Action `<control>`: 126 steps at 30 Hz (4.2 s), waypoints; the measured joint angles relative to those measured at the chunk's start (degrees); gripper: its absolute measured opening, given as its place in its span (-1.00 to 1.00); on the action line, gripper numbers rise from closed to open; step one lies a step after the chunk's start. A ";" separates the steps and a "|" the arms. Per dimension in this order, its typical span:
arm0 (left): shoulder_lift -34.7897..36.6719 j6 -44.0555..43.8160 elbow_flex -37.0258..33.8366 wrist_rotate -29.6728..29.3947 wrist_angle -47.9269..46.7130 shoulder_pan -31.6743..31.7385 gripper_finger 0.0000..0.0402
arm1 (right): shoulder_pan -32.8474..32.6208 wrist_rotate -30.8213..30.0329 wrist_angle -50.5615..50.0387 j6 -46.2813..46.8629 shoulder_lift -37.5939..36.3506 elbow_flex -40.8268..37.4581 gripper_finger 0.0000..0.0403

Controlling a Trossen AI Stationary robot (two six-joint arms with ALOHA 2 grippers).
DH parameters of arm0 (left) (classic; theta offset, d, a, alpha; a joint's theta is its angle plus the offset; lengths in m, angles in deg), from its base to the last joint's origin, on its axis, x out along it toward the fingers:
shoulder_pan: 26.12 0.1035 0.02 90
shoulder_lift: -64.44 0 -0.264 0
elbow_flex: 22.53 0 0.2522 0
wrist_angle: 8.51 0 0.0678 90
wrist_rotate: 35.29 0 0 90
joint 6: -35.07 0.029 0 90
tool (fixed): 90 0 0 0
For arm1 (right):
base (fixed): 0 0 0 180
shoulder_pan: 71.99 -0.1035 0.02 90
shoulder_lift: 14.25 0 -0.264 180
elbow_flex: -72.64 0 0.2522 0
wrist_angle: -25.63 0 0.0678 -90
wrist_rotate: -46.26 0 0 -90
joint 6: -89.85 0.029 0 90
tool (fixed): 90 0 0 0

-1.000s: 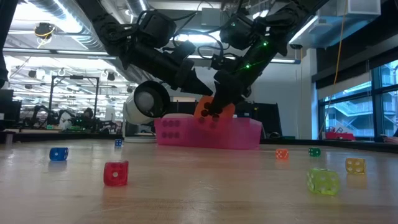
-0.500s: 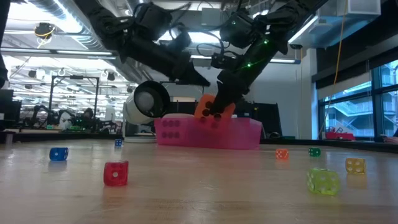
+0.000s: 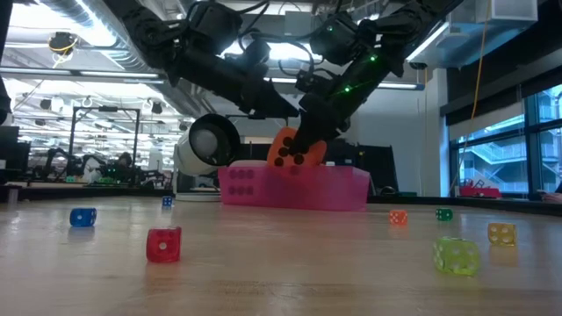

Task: Pick & Place Dice
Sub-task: Put the big orange die into the red bin, then put the small green die into the red bin

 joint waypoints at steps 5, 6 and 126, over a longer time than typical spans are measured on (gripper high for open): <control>0.00 0.04 0.02 0.02 -0.14 -0.34 -0.99 | 0.00 -1.46 0.37 -1.00 0.02 -0.02 0.96; 0.00 0.09 0.04 0.01 -0.37 -0.34 -0.99 | 0.00 -1.42 0.37 -1.33 0.04 -0.02 0.97; -2.84 -1.77 1.29 -3.49 -5.23 2.13 -0.99 | 0.52 1.99 -30.88 3.75 -0.44 15.30 0.99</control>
